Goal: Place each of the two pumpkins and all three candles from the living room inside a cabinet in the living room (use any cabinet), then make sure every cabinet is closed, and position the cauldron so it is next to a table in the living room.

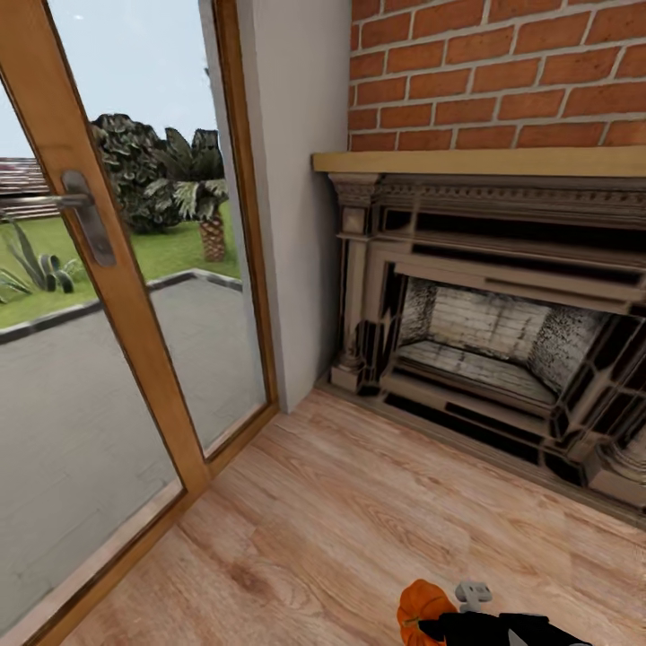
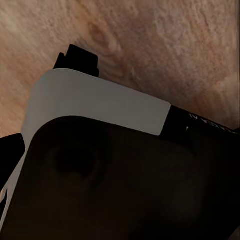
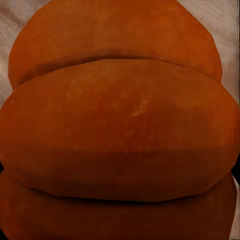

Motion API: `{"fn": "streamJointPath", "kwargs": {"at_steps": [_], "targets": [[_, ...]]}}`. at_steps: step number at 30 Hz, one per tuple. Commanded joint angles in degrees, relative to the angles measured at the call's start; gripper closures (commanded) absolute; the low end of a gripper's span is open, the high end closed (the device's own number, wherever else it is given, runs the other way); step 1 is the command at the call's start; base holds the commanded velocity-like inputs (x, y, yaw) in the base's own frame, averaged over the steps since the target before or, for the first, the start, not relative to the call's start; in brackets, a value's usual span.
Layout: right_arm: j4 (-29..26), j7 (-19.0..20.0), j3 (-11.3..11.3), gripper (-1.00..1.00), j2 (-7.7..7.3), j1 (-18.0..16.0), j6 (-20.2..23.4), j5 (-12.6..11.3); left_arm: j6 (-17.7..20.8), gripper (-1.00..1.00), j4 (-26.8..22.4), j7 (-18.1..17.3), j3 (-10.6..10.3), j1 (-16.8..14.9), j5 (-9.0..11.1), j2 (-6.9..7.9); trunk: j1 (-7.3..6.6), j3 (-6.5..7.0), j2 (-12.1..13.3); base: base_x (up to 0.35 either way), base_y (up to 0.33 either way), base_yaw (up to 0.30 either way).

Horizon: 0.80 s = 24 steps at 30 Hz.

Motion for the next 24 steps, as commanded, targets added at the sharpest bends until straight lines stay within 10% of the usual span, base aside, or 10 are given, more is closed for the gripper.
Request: {"fn": "streamJointPath", "kwargs": {"at_steps": [1, 24], "targets": [[0.0, 0.0, 0.0, 1.0, 0.0, 0.0, 0.0, 0.0, 0.0, -1.0, 0.0, 0.0, 0.0, 0.0, 0.0, 0.0, 0.0, 0.05, 0.0, 0.0, 0.0, -0.226], [0.0, -0.1, 0.0, 1.0, 0.09, 0.0, 0.1, -0.1, 0.0, -1.0, 0.0, 0.0, 0.0, 0.0, 0.0, 0.0, 0.0, -1.34, 0.0, 0.0, 0.0, -0.091]]}}
